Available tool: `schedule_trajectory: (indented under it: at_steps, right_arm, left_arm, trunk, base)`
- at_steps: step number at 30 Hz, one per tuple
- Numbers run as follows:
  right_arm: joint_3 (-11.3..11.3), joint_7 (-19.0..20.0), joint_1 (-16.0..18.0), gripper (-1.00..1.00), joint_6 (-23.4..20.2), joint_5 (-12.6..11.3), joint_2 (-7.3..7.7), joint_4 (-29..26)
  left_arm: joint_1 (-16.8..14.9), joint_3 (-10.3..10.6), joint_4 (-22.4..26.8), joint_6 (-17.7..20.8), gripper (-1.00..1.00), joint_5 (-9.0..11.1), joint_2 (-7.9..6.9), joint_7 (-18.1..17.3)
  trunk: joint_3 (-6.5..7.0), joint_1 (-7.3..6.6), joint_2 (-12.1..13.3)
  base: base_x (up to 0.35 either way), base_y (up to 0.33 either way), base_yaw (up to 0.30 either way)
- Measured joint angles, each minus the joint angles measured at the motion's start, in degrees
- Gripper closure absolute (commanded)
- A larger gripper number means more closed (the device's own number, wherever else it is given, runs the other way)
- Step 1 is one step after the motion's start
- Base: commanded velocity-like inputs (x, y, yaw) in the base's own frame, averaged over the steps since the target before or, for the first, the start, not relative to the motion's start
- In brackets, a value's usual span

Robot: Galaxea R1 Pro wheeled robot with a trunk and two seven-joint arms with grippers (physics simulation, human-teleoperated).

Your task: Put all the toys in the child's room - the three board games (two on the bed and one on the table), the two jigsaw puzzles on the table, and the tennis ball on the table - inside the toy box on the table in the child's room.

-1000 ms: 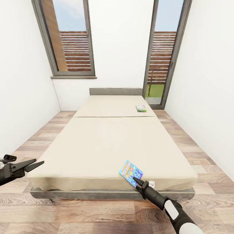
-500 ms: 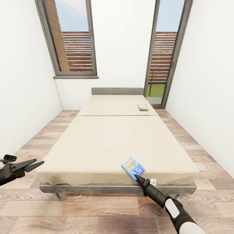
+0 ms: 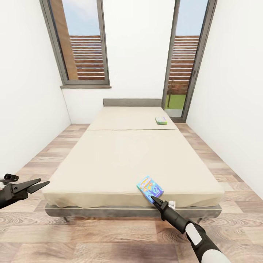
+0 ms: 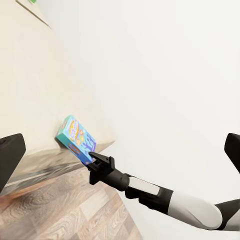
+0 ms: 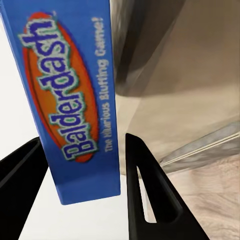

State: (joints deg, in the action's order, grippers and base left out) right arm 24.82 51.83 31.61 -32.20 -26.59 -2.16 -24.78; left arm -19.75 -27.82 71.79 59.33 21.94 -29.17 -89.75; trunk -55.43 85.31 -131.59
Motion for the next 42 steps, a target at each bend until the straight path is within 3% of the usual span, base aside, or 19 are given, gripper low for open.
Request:
schedule_trajectory:
  at_steps: [6,11,16,23,31,42]
  right_arm:
    - [-0.3,-3.5,0.1,1.00,-1.5,-0.5,0.14,-1.2]
    - [-0.9,-6.1,0.0,1.00,-1.5,0.2,0.04,-6.1]
    - [-4.2,-6.1,0.0,1.00,-8.2,0.1,0.07,-11.0]
    - [-5.5,-5.8,-0.3,1.00,-15.3,-0.2,0.11,-17.8]
    - [-5.5,-2.5,-0.7,1.00,-15.5,-0.3,0.59,-18.5]
    - [-5.7,-1.5,-0.9,1.00,-15.1,-0.2,0.03,-18.5]
  left_arm:
    - [-0.1,0.0,-0.2,0.1,-1.00,0.0,-0.67,0.0]
    - [-0.1,-0.1,-0.2,0.1,-1.00,0.0,-0.77,0.0]
    - [-0.1,-0.4,-0.2,0.1,-1.00,0.0,-0.87,0.0]
    - [-0.1,-0.5,-0.2,0.1,-1.00,-0.1,-0.88,0.0]
    - [-0.1,-0.5,-0.2,0.1,-1.00,-0.1,-0.88,0.0]
    - [-0.1,-0.5,-0.2,0.1,-1.00,-0.2,-0.88,0.0]
  trunk:
    - [1.08,-1.32,2.4]
    - [1.97,-2.41,4.4]
    - [2.87,-3.51,6.4]
    - [4.12,-5.05,9.2]
    - [5.56,-6.80,12.4]
    - [7.54,-9.22,16.8]
  base:
    - [0.000,0.000,0.000]
    - [0.000,0.000,0.000]
    - [0.000,0.000,0.000]
    - [0.000,0.000,0.000]
    - [0.000,0.000,0.000]
    - [0.000,0.000,0.000]
